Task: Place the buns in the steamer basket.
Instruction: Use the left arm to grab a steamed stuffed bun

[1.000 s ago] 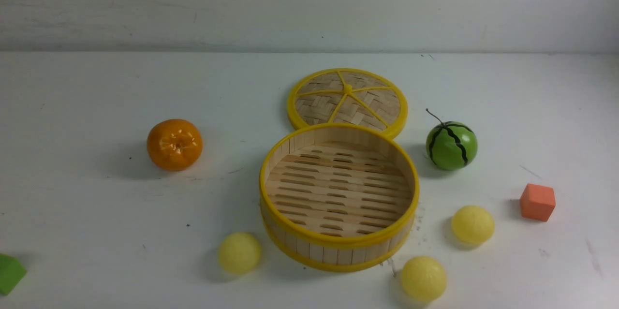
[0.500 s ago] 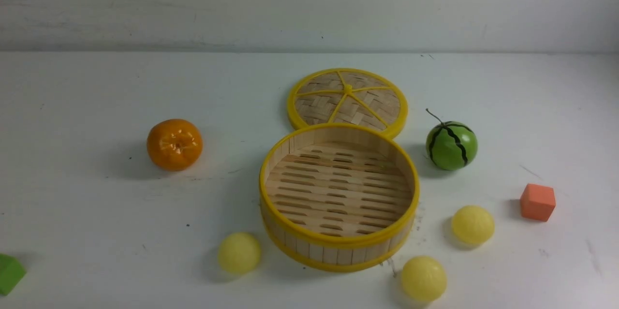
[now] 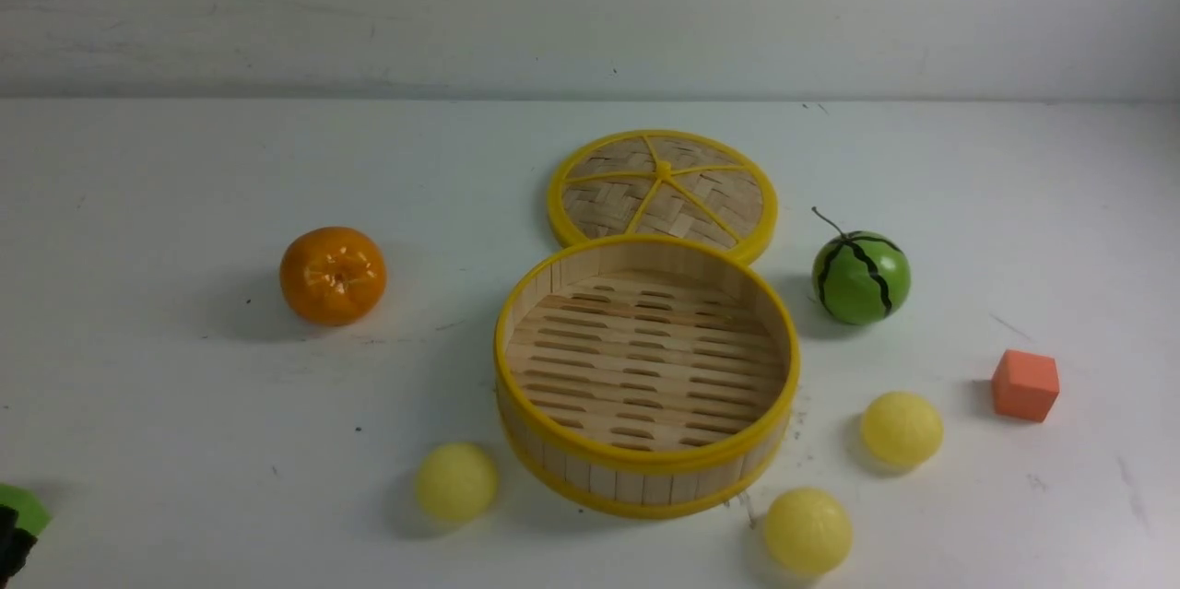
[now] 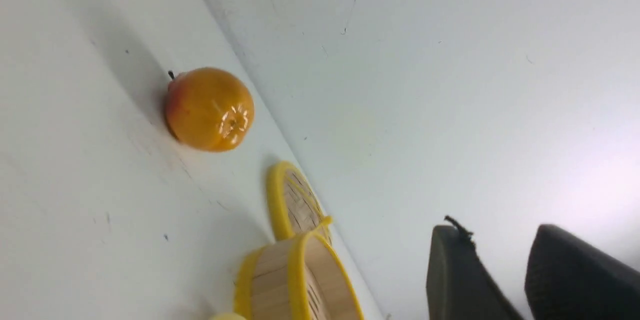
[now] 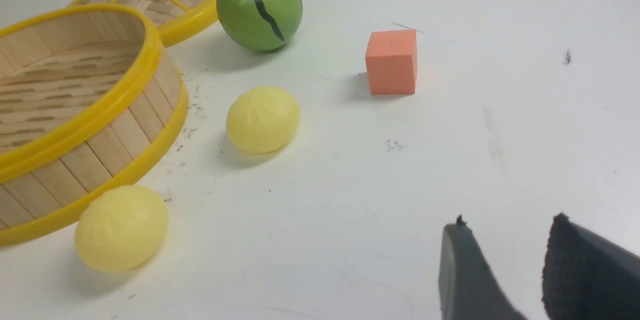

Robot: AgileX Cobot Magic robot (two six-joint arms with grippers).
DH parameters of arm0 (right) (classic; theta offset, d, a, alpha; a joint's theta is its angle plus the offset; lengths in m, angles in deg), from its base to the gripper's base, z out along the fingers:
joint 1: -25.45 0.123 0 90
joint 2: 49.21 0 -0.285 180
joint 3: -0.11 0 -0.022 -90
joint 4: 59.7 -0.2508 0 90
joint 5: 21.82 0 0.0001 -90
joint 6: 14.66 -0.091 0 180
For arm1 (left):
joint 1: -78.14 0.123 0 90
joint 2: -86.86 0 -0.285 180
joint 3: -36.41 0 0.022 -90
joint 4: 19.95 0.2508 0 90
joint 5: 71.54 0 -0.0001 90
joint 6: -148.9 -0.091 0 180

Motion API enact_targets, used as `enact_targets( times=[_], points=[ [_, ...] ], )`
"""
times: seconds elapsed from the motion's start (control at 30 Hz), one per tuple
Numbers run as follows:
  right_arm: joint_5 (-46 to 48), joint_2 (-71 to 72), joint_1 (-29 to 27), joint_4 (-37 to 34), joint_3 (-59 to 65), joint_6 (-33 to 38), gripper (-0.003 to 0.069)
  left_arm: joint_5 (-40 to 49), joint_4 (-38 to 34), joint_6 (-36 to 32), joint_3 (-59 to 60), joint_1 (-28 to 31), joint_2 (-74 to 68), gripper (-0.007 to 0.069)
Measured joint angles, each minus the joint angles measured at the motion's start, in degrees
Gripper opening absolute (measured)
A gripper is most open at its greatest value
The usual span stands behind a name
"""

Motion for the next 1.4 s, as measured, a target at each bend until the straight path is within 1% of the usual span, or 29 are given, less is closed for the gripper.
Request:
enact_targets(
  times=[0.03, 0.1, 0.13, 0.17, 0.2, 0.27, 0.3, 0.33, 0.37, 0.4, 0.43, 0.47, 0.53, 0.57, 0.63, 0.67, 0.77, 0.83, 0.87, 0.93, 0.97, 1.0, 1.23, 1.3, 1.37, 1.4],
  points=[
    [0.0, 0.0, 0.0, 0.0, 0.0, 0.0, 0.0239, 2.23, -0.49, -0.15, -1.25, 0.0, 0.0, 0.0159],
    [0.0, 0.0, 0.0, 0.0, 0.0, 0.0, 0.0239, 8.19, -0.5, -1.83, -4.6, 0.0, -0.08, 0.0078],
    [0.0, 0.0, 0.0, 0.0, 0.0, 0.0, 0.0239, 13.43, 0.24, -3.95, -7.9, 0.0, -1.38, 0.002],
    [0.0, 0.0, 0.0, 0.0, 0.0, 0.0, 0.0239, 13.43, 0.24, -4.26, -8.39, 0.0, -1.38, 0.0013],
    [0.0, 0.0, 0.0, 0.0, 0.0, 0.0, 0.0239, 20.12, 1.8, -6.99, -12.49, 0.0, -5.47, -0.0013],
    [0.0, 0.0, 0.0, 0.0, 0.0, 0.0, 0.0239, 29.22, 4.46, -9.64, -17.25, 0.0, -11.71, -0.0013],
    [0.0, 0.0, 0.0, 0.0, 0.0, 0.0, 0.0239, 29.22, 4.46, -9.87, -17.78, 0.0, -11.71, -0.0013],
    [0.0, 0.0, 0.0, 0.0, 0.0, 0.0, 0.0239, 38.03, 7.88, -11.37, -22.49, 0.0, -19.44, -0.0013],
    [0.0, 0.0, 0.0, 0.0, 0.0, 0.0, 0.0239, 41.45, 10.15, -11.9, -24.91, 0.0, -24.08, -0.0013],
    [0.0, 0.0, 0.0, 0.0, 0.0, 0.0, 0.0239, 41.45, 10.15, -12.02, -25.36, 0.0, -25.01, -0.0013],
    [0.0, 0.0, 0.0, 0.0, 0.0, 0.0, 0.0239, 44.93, 14.78, -12.77, -28.25, 0.0, -31.77, -0.0013],
    [0.0, 0.0, 0.0, 0.0, 0.0, 0.0, 0.0239, 45.53, 16.07, -12.9, -29.01, 0.0, -33.71, -0.0013],
    [0.0, 0.0, 0.0, 0.0, 0.0, 0.0, 0.0239, 47.83, 23.24, -13.6, -33.65, 0.0, -46.25, -0.0013],
    [0.0, 0.0, 0.0, 0.0, 0.0, 0.0, 0.0239, 49.11, 24.98, -14.27, -35.86, 0.0, -50.73, -0.0013],
    [0.0, 0.0, 0.0, 0.0, 0.0, 0.0, 0.0239, 50.92, 26.19, -16.07, -40.14, -0.55, -58.13, -0.0013],
    [0.0, 0.0, 0.0, 0.0, 0.0, 0.0, 0.024, 51.85, 26.38, -17.28, -43.45, -1.89, -62.18, -0.0013],
    [0.0, 0.0, 0.0, 0.0, 0.0, 0.0, 0.0241, 51.61, 27.95, -17.48, -48.77, -7.97, -68.9, -0.0013],
    [0.0, 0.0, 0.0, 0.0, 0.0, 0.0, 0.0241, 51.32, 32.09, -15.38, -52.56, -15.66, -73.69, -0.0013],
    [0.0, 0.0, 0.0, 0.0, 0.0, 0.0, 0.0241, 51.32, 34.22, -14.13, -54.15, -18.55, -75.49, -0.0013],
    [0.0, 0.0, 0.0, 0.0, 0.0, 0.0, 0.0241, 51.32, 37.68, -12.1, -56.71, -22.55, -78.46, -0.0013],
    [0.0, 0.0, 0.0, 0.0, 0.0, 0.0, 0.0241, 51.32, 38.06, -11.9, -56.97, -22.88, -78.77, -0.0013],
    [0.0, 0.0, 0.0, 0.0, 0.0, 0.0, 0.0241, 51.26, 40.3, -10.54, -58.84, -24.48, -81.13, -0.0013],
    [0.0, 0.0, 0.0, 0.0, 0.0, 0.0, 0.0241, 49.09, 44.11, -9.19, -63.75, -25.3, -90.02, -0.0012],
    [0.0, 0.0, 0.0, 0.0, 0.0, 0.0, 0.0241, 48.76, 44.78, -9.19, -64.62, -25.3, -91.97, 0.0],
    [0.0, 0.0, 0.0, 0.0, 0.0, 0.0, 0.0241, 48.51, 45.9, -8.91, -65.96, -25.3, -94.81, 0.0036],
    [0.0, 0.0, 0.0, 0.0, 0.0, 0.0, 0.0241, 48.35, 46.82, -8.52, -66.63, -25.3, -96.14, 0.0067]
  ],
)
